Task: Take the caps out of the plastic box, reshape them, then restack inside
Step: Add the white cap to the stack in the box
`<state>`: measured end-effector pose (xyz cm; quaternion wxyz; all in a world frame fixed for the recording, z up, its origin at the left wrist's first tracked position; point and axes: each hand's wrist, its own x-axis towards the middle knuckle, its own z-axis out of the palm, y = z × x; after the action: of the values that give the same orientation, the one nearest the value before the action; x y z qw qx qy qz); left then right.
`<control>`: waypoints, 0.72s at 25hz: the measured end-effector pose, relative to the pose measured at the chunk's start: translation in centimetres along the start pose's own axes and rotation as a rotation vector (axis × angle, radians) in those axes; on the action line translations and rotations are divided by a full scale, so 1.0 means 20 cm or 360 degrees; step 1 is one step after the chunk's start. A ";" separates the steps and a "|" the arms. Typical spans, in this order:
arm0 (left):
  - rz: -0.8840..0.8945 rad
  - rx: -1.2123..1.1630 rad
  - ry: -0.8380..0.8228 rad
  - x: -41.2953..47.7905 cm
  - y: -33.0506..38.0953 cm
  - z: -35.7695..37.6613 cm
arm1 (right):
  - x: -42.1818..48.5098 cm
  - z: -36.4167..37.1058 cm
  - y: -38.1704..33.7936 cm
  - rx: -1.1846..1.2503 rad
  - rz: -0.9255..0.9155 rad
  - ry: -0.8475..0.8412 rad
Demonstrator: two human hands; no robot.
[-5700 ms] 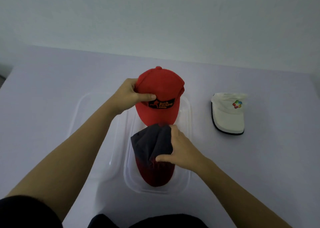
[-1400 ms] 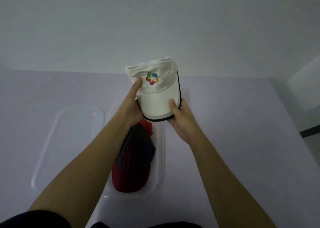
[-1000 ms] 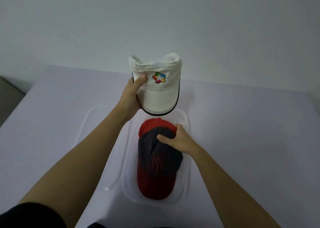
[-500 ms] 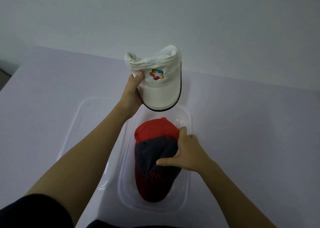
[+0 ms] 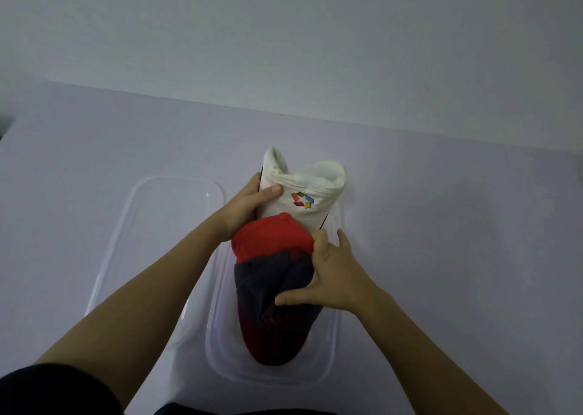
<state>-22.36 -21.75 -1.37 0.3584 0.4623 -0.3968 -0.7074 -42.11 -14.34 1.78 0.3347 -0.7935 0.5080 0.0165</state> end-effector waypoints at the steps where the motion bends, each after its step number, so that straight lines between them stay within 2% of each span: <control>1: 0.0000 -0.0011 0.0029 -0.01 -0.01 0.00 | 0.00 0.00 0.00 0.0008 0.0010 0.0025; 6: -0.0012 0.0132 0.0090 -0.05 -0.04 -0.01 | 0.01 0.05 0.04 -0.0187 -0.0100 0.0320; 8: -0.0043 0.0107 0.0103 -0.06 -0.05 -0.02 | 0.02 0.05 0.06 -0.0040 -0.0143 0.0382; 10: -0.0067 0.0057 0.0128 -0.05 -0.07 -0.03 | 0.05 0.02 0.09 0.0295 -0.0200 0.0664; 12: -0.0098 0.0056 0.0145 -0.05 -0.08 -0.02 | 0.12 -0.05 0.15 0.0331 -0.0250 0.0987; 13: -0.0117 0.0065 0.0148 -0.05 -0.08 -0.01 | 0.16 -0.09 0.18 0.0237 -0.0259 0.0988; 15: -0.0182 0.0117 0.0145 -0.05 -0.07 0.00 | 0.23 -0.15 0.22 0.0102 -0.0229 0.0808; 18: -0.0325 0.0404 0.0098 -0.05 -0.03 0.02 | 0.26 -0.16 0.26 0.0032 -0.0104 0.0737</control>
<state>-22.41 -20.45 -1.46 0.2352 0.5635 -0.4227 -0.6697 -44.86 -21.57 -0.23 0.2175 -0.7888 0.5453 -0.1820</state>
